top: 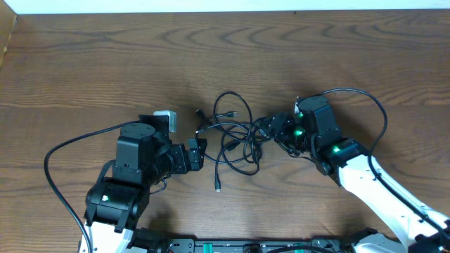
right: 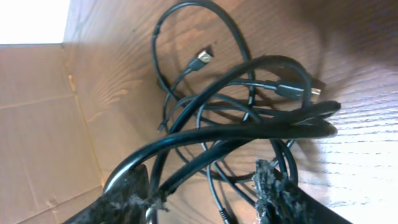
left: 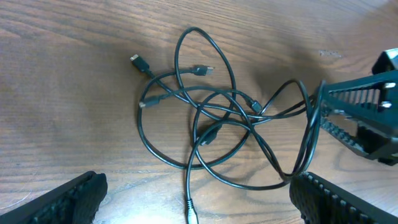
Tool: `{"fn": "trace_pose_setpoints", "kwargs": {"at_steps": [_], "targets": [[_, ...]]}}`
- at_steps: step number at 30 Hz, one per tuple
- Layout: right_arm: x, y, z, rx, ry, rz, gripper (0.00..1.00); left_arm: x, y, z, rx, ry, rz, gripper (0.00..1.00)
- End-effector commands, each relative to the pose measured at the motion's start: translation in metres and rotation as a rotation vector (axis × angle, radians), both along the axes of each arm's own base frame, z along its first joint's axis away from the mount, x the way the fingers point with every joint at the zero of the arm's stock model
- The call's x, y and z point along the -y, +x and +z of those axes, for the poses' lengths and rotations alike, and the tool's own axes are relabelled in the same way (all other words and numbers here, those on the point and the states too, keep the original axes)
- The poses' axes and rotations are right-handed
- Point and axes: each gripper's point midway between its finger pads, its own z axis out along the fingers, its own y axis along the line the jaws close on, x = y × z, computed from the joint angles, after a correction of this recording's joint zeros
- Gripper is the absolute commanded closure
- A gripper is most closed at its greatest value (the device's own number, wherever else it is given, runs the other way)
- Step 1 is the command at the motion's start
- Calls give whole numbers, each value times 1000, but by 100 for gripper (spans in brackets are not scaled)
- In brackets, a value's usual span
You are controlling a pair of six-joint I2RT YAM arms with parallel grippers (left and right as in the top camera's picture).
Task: Untangle cables
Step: 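Reach the right gripper into the loose cables and grasp one cable, then pull the grasped cable up and rightward with the right gripper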
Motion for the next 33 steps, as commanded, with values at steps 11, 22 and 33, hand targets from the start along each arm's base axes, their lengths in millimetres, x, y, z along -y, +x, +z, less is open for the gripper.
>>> {"fn": "trace_pose_setpoints", "kwargs": {"at_steps": [11,22,33], "targets": [[-10,-7,-23,-79,-17,35,99,1,-1,5,17,-1,-17,2],[-2,-15,2,24,-62,95,99,1,-1,5,17,0,-17,2],[21,-24,97,270,-136,118,98,1,-1,5,17,0,-17,2]]}}
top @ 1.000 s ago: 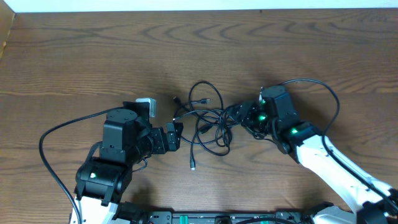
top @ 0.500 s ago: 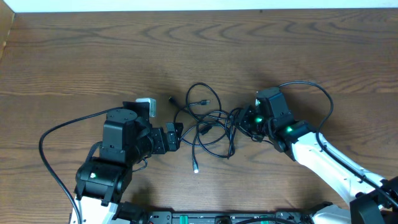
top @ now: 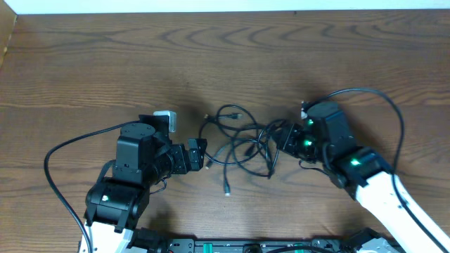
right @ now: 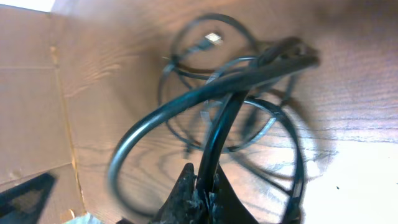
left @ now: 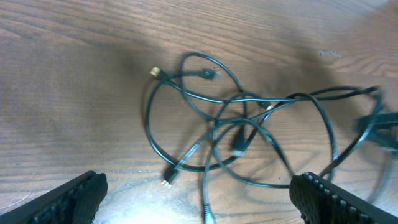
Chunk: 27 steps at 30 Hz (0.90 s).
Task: Untangle cables
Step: 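Pull the grasped cable up and rightward with the right gripper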
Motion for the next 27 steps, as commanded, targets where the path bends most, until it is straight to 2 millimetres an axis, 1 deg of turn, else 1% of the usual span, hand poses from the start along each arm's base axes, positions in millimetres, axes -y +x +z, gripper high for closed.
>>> {"fn": "trace_pose_setpoints", "kwargs": {"at_steps": [1,3,8,11,13,16,20,27], "targets": [[3,9,55,168,-10,17,98,1,-1,5,17,0,-16,2],[4,8,80,219,-5,26,98,1,-1,5,17,0,-16,2],[6,11,151,375,17,32,98,1,-1,5,17,0,-16,2],[7,13,190,462,43,24,99,1,-1,5,17,0,-16,2],[9,13,212,510,57,14,99,1,-1,5,17,0,-16,2],[11,12,240,569,78,4,98,1,-1,5,17,0,-16,2],[16,10,270,634,97,-21,99,1,-1,5,17,0,-17,2],[31,1,337,813,119,-71,99,1,-1,5,17,0,-16,2]]}}
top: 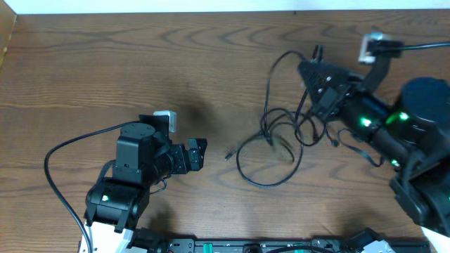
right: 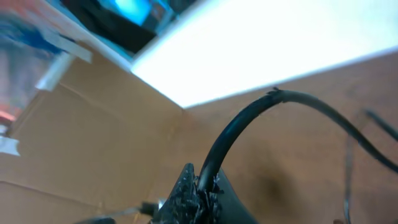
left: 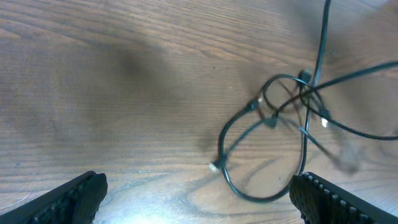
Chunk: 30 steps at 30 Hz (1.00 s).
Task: Untangle cables
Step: 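Pull the grasped cable up and rightward with the right gripper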
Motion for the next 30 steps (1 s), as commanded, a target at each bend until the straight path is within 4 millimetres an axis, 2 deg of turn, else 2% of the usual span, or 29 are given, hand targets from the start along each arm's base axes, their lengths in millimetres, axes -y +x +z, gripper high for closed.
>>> {"fn": "trace_pose_setpoints", "kwargs": {"at_steps": [1,7,14,17,19,22,25,28,30], "targets": [[16,-9,47,141,4,-52,98,1,-1,5,17,0,-17,2],[45,-9,86,268,-12,-208,98,1,-1,5,17,0,-16,2],[71,-7,129,440,13,-361,98,1,-1,5,17,0,-17,2],[73,-13,149,532,17,-369,98,1,-1,5,17,0,-16,2],[66,-16,151,582,-54,-334,99,1,-1,5,17,0,-16,2],[49,-9,125,589,-264,-252,99,1,-1,5,17,0,-17,2],[40,12,73,516,-542,-189,99,1,-1,5,17,0,-16,2],[44,38,22,428,-835,-165,99,1,-1,5,17,0,-16,2],[58,56,-5,340,-993,-211,99,1,-1,5,17,0,-17,2]]}}
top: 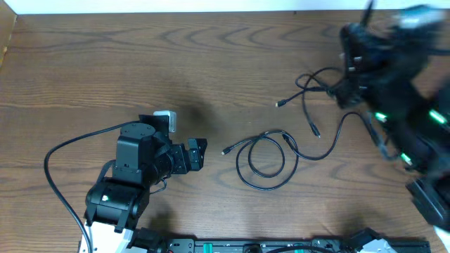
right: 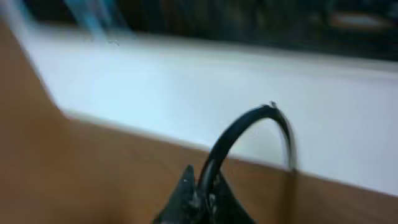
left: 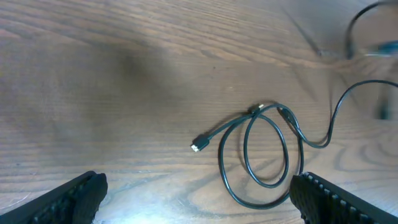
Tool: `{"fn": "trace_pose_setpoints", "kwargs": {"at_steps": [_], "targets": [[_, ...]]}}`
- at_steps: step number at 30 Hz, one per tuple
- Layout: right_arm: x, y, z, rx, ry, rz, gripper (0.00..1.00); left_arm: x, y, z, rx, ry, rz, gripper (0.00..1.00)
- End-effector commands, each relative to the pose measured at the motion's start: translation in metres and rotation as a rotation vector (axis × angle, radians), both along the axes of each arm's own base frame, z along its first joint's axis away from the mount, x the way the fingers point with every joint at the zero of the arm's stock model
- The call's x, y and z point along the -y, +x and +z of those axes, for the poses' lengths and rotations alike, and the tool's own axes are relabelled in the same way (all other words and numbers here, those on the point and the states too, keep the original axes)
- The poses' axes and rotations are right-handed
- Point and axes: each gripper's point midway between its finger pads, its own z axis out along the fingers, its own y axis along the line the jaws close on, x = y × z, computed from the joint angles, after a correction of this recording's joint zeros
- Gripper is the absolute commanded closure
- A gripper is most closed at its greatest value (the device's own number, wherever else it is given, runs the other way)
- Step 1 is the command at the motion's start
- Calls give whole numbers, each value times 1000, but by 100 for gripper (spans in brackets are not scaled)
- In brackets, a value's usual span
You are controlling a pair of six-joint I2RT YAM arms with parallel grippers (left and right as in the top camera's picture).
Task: Untangle cables
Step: 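Pull the grasped cable up and rightward with the right gripper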
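One black cable lies on the wooden table in a loose double loop, its plug pointing left; the left wrist view shows the same cable. A second thin cable hangs to the upper right with its ends dangling. My right gripper is raised at the far right, blurred, and shut on a black cable; in its own view the right gripper pinches that strand. My left gripper stays low at the left, open and empty, its fingers at the frame's bottom corners.
A cardboard wall stands along the table's left edge, and a white strip runs along the far edge. The left arm's own black cable arcs over the table at the lower left.
My right gripper has gone further right and higher with its cable. The bundle has separated: one cable now lies looped on the table, another hangs up right. The left arm is unchanged.
At first my right gripper stood open around strands of a tangle at mid-table. Then it was shut on them, the tangle shifted right. Later it was raised at the far right with the tangle hanging. Now one cable lies apart on the table.
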Motion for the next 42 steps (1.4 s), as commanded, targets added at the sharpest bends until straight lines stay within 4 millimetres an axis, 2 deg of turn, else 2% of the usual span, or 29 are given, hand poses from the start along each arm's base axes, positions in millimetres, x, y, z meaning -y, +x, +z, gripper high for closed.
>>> {"fn": "trace_pose_setpoints", "kwargs": {"at_steps": [1,3,5,9,14,19,21,26,32,37,42], "targets": [[27,32,-32,-31,-334,-170,99,1,-1,5,17,0,-17,2],[55,44,-47,-83,-424,-357,99,1,-1,5,17,-1,-17,2],[80,50,-52,-107,-499,-527,99,1,-1,5,17,-1,-17,2],[115,48,-46,-110,-618,-791,99,1,-1,5,17,0,-17,2],[141,37,-16,-42,-603,-986,99,1,-1,5,17,-1,-17,2],[164,20,30,77,-495,-1100,99,1,-1,5,17,-1,-17,2],[170,11,50,137,-433,-1127,99,1,-1,5,17,-1,-17,2],[184,-29,102,325,-185,-1166,99,1,-1,5,17,0,-17,2],[176,-63,149,527,-43,-977,99,1,-1,5,17,-1,-17,2],[174,-79,165,602,-13,-898,99,1,-1,5,17,-1,-17,2],[173,-76,167,604,-77,-903,99,1,-1,5,17,-1,-17,2]]}}
